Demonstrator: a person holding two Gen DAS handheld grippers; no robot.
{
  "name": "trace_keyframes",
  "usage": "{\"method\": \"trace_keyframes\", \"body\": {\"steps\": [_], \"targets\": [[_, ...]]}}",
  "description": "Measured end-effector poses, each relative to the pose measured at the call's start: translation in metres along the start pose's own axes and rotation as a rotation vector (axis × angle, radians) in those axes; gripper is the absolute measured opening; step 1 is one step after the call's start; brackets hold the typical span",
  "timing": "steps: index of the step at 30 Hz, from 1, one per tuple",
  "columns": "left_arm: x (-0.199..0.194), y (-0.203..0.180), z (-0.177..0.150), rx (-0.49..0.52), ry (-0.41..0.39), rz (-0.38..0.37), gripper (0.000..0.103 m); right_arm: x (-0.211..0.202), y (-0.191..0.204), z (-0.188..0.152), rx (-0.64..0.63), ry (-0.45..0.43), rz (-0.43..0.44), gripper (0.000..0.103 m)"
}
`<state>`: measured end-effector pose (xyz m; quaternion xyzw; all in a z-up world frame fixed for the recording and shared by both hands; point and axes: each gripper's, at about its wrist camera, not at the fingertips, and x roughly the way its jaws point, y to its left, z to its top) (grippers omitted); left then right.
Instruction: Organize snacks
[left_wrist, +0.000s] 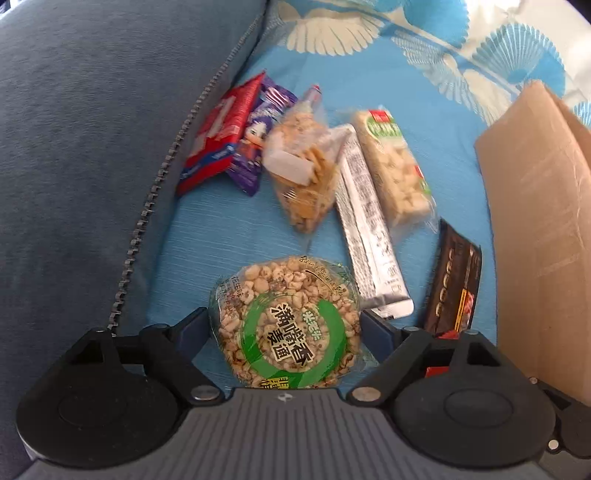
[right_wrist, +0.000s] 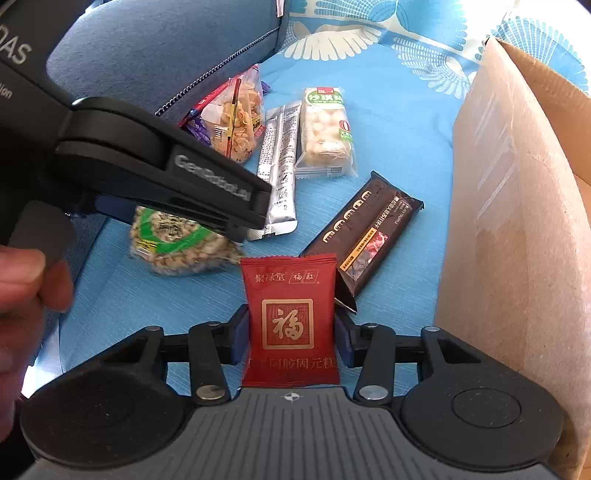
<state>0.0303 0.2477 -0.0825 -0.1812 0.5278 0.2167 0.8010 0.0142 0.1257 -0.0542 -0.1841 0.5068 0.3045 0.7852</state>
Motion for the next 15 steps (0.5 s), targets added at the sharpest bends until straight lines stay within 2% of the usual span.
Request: {"method": "trace_keyframes", "body": {"steps": [3, 15], "targets": [[-0.009, 0.007, 0.001, -0.036, -0.043, -0.02, 0.089, -0.01, 0.001, 0.0, -0.006, -0.035, 0.003, 0.046], [-0.051, 0.002, -0.004, -0.051, -0.236, -0.045, 0.089, -0.07, -0.015, -0.002, -0.005, -0.294, 0.03, 0.046]]}}
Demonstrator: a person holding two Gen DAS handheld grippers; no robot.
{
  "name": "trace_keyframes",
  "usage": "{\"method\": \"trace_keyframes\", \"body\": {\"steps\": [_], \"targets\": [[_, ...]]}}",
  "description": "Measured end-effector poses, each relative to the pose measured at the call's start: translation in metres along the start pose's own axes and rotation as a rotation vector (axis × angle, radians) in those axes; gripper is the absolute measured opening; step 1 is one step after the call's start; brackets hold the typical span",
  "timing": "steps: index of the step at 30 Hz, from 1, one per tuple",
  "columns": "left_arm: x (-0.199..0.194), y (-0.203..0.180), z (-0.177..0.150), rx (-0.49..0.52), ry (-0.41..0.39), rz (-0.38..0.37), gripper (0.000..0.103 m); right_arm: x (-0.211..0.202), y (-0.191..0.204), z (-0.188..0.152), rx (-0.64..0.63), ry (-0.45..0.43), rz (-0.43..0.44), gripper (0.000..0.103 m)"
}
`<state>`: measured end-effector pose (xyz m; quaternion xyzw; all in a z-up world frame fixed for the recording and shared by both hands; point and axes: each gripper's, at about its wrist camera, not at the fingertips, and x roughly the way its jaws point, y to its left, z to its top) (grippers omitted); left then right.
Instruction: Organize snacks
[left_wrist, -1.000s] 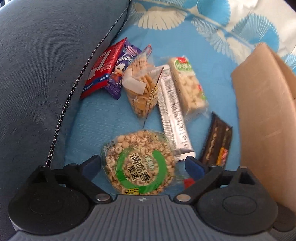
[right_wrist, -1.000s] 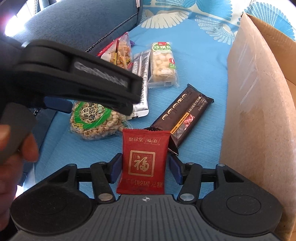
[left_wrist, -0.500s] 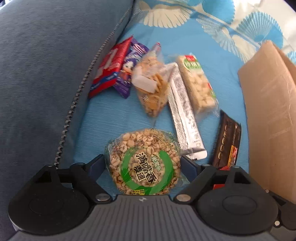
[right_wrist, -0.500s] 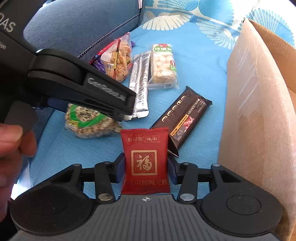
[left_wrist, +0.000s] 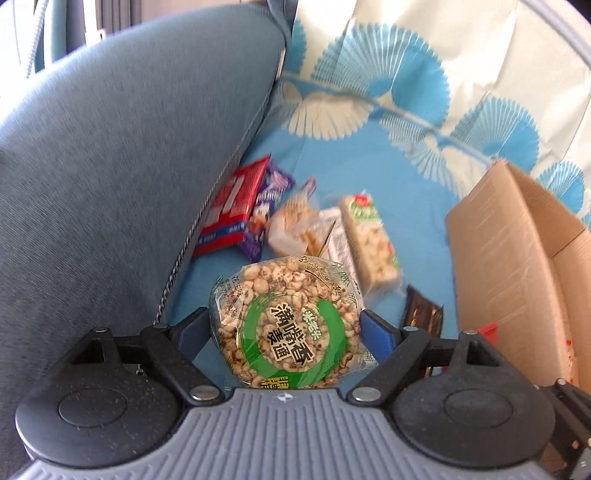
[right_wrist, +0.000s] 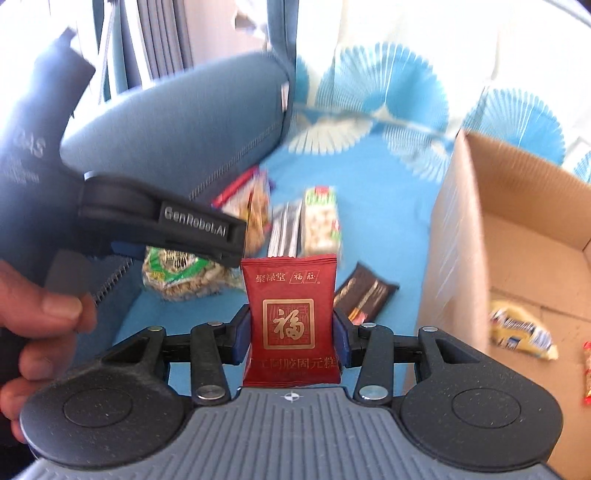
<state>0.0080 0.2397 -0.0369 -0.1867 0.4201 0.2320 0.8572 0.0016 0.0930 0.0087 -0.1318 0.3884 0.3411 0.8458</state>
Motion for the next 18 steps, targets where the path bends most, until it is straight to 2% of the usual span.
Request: {"method": "trace_keyframes", "body": {"steps": [10, 13, 16, 18], "targets": [[-0.026, 0.0, 0.004, -0.03, -0.136, 0.027, 0.089, -0.037, -0.013, 0.004, -0.005, -0.166, 0.033, 0.046], [-0.028, 0.003, 0.003, -0.037, -0.153, 0.017, 0.089, -0.038, -0.023, 0.005, 0.012, -0.129, 0.04, 0.046], [-0.027, 0.004, 0.002, -0.046, -0.149, 0.009, 0.089, -0.025, -0.034, 0.003, 0.034, -0.051, -0.039, 0.045], [-0.025, 0.003, 0.002, -0.046, -0.148, 0.006, 0.089, -0.031, -0.038, 0.005, 0.048, -0.071, -0.035, 0.046]]}}
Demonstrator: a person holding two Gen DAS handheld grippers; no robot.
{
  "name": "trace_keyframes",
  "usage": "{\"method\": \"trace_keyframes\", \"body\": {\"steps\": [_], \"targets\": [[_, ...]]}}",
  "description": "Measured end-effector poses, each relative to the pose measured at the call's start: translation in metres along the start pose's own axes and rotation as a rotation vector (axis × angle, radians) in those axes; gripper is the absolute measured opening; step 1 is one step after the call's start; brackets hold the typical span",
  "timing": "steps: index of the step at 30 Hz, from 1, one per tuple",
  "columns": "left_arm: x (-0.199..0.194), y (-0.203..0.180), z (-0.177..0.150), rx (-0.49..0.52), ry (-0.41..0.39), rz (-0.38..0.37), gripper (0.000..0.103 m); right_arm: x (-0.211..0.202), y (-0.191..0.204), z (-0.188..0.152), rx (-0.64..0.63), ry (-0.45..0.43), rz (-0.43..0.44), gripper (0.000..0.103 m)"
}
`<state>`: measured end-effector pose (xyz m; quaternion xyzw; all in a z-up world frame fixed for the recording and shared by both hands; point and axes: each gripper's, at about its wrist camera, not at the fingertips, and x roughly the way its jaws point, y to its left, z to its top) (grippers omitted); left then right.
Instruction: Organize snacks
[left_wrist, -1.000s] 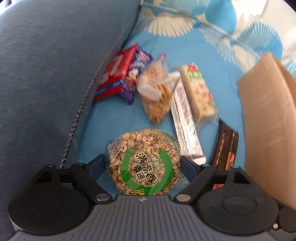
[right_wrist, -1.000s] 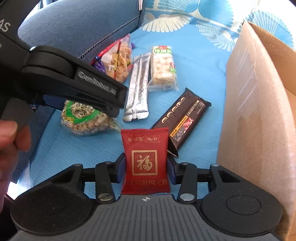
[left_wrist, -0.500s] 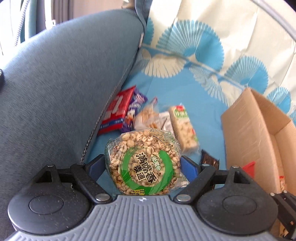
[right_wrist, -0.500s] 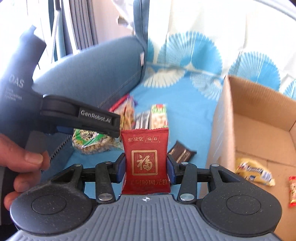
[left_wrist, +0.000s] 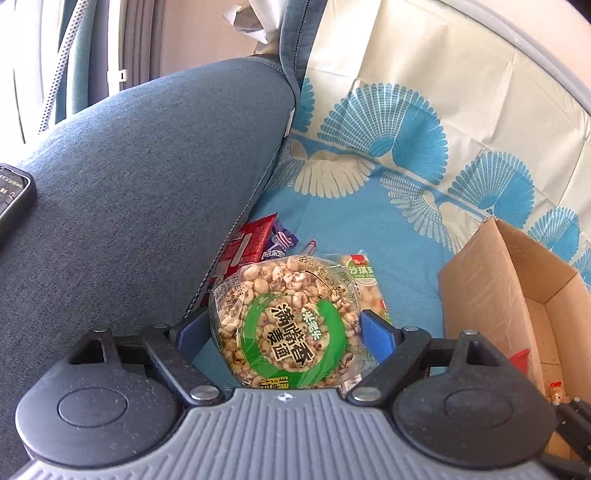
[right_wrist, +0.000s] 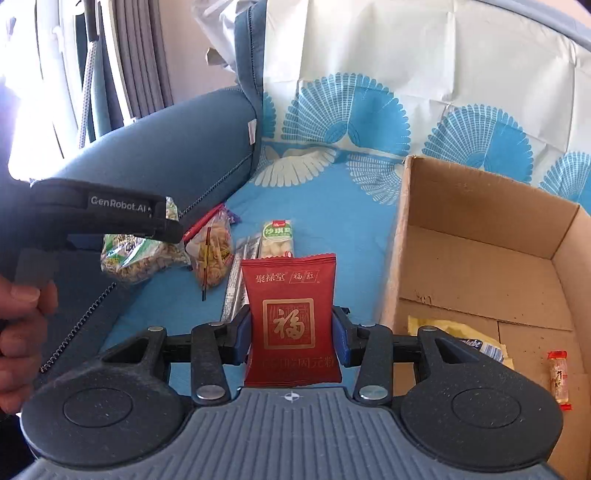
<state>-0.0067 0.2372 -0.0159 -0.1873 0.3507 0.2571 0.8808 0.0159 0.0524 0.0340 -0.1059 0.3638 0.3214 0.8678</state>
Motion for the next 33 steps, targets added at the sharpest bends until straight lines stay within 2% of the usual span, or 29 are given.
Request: {"method": "trace_keyframes", "body": {"steps": [7, 13, 18, 22, 33], "targets": [[-0.002, -0.009, -0.004, 0.046, -0.024, -0.015, 0.089, -0.004, 0.002, -0.007, -0.063, 0.001, -0.018, 0.045], [-0.002, -0.013, -0.006, 0.061, -0.033, -0.026, 0.089, -0.001, 0.012, -0.011, -0.176, 0.022, -0.074, 0.045], [-0.002, -0.016, -0.006, 0.071, -0.039, -0.03, 0.089, -0.003, 0.009, -0.011, -0.161, 0.018, -0.067, 0.045], [-0.005, -0.021, -0.008, 0.08, -0.059, -0.041, 0.089, -0.015, -0.003, -0.004, -0.084, -0.052, -0.018, 0.045], [-0.021, -0.054, -0.013, 0.153, -0.159, -0.088, 0.089, -0.053, -0.019, -0.002, -0.098, -0.246, 0.011, 0.046]]}}
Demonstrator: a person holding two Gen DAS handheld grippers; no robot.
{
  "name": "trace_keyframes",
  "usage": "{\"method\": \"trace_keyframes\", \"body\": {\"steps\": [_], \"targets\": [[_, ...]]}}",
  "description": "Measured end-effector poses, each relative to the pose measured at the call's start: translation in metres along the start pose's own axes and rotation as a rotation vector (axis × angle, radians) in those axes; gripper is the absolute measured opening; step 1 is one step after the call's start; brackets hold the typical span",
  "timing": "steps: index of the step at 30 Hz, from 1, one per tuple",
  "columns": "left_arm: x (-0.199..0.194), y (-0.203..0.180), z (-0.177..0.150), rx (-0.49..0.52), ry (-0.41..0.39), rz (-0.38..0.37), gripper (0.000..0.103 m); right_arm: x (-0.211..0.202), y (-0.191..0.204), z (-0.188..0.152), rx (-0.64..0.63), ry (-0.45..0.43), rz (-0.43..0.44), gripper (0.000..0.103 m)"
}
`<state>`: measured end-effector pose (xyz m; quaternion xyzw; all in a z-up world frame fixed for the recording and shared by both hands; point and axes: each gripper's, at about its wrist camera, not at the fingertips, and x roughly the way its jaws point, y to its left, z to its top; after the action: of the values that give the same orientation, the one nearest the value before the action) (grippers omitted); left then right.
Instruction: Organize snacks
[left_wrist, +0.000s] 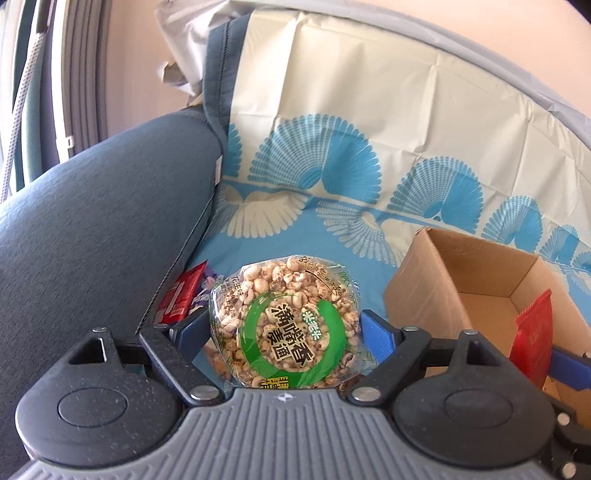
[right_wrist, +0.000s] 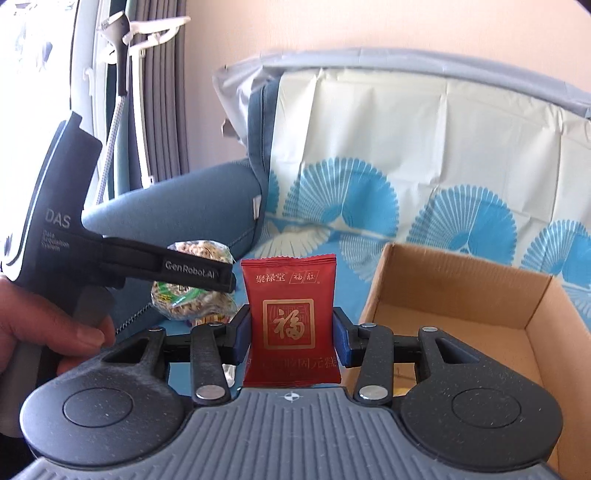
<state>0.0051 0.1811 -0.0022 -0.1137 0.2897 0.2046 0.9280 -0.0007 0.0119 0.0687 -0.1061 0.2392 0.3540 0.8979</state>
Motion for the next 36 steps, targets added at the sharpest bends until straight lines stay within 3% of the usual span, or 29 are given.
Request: {"method": "trace_keyframes", "body": {"steps": [15, 36], "targets": [[-0.008, -0.07, -0.003, 0.096, -0.084, -0.111, 0.089, -0.019, -0.068, 0.002, 0.073, -0.048, -0.143, 0.047], [-0.012, -0.15, -0.011, 0.191, -0.195, -0.279, 0.089, -0.023, -0.145, -0.019, 0.27, 0.027, -0.414, 0.047]]}}
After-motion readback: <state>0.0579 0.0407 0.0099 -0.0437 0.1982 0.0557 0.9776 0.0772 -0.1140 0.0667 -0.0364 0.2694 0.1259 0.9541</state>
